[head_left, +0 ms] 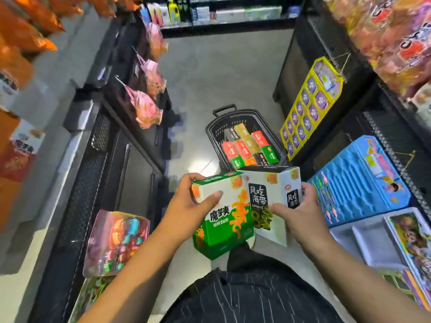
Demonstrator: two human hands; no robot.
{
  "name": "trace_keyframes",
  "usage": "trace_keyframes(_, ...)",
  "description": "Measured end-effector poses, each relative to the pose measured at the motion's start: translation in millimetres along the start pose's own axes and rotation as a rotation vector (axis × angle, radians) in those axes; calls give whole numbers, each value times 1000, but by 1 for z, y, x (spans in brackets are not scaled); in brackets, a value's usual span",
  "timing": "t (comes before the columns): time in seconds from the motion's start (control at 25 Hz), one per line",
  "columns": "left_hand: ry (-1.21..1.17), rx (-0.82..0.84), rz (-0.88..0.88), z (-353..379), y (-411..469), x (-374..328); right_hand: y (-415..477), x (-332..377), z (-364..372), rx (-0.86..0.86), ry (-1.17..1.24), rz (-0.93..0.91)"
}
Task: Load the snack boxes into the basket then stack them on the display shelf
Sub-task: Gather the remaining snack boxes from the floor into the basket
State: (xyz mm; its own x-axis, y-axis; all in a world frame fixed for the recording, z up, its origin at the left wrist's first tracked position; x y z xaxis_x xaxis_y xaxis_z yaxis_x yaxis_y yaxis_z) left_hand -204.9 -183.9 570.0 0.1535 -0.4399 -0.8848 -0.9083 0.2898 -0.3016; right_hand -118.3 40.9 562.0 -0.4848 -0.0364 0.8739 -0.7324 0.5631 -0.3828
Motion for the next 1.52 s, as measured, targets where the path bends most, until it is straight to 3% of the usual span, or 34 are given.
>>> trace_keyframes(0.4,-71,27,-99,1,182,-45,193,78,25,116,-76,-75)
trace_keyframes(0.56,-13,70,-121,-2,247,-52,251,88,38,141,-336,-121)
trace_keyframes(0.84,162,329,-94,-6,411,-62,365,107,72,144,-550,6)
trace_keyframes(1.0,321,506,-49,-9,522,-66,429,113,103,115,-603,165)
trace_keyframes(1.32,376,675,-96,32,677,-32,542,75,147,-131,-598,313)
trace_keyframes(1.52,386,651,-108,72,738,34,609,1,163,-100,-526,382)
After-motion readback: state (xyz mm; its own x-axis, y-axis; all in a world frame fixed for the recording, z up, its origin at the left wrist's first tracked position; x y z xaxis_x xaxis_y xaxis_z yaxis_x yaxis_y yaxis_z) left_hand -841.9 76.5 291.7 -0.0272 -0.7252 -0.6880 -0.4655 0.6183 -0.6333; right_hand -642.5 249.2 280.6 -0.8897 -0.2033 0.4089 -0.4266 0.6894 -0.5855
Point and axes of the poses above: each hand's wrist, its own y-axis towards the middle knuckle, its own z-axis out of the palm, x = y × z, the point moved 1 cm from there along y, towards the middle knuckle, and after that the axes turned 8 degrees about y, right-handed, at the moved point
